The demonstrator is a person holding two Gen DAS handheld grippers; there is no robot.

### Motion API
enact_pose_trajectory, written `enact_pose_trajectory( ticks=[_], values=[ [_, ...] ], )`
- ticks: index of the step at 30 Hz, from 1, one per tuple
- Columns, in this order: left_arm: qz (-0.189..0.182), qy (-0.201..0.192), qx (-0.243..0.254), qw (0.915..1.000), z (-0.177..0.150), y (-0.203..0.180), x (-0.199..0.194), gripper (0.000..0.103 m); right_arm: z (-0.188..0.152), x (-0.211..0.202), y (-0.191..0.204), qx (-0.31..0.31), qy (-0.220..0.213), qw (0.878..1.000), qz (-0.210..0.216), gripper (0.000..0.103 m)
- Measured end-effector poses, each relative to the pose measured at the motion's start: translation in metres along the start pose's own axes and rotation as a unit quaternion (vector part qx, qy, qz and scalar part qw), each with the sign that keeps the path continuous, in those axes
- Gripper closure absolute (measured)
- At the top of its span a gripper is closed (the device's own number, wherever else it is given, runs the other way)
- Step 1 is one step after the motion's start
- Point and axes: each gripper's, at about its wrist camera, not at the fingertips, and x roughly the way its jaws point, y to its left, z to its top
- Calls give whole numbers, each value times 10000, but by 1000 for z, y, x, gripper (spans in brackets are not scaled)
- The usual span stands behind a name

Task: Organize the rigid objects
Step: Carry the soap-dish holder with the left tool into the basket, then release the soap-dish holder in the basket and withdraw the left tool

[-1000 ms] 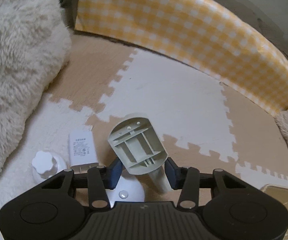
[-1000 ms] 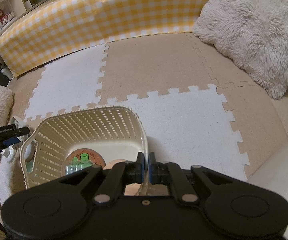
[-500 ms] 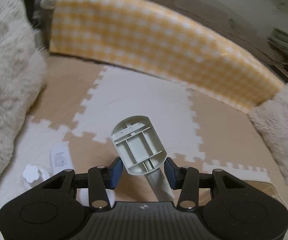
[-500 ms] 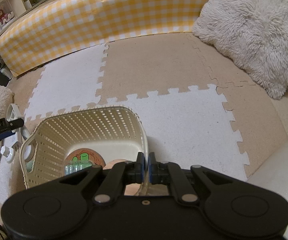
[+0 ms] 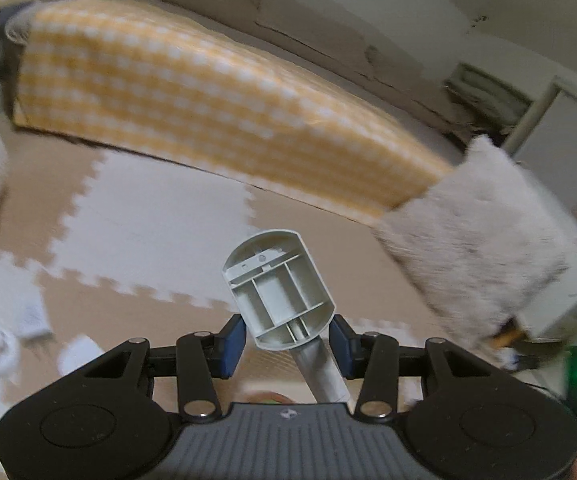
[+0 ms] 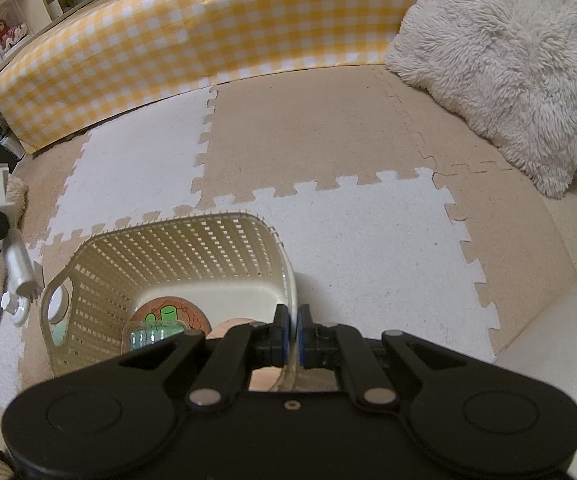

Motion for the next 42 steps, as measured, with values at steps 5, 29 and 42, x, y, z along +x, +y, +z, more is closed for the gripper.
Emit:
enact_pose_trajectory(
  ticks=[5, 29, 42],
  values=[
    [-347, 316, 160, 9988, -13, -25, 5, 56, -1, 0, -1, -5, 1, 10000, -4, 98],
    [88, 1334, 2140, 9676, -61, -53, 75, 60, -1, 2, -1, -27, 26, 10000, -20, 98],
    [14, 1494, 2047, 9674, -63, -52, 76, 58, -1, 2, -1, -32, 27, 10000, -27, 98]
  ],
)
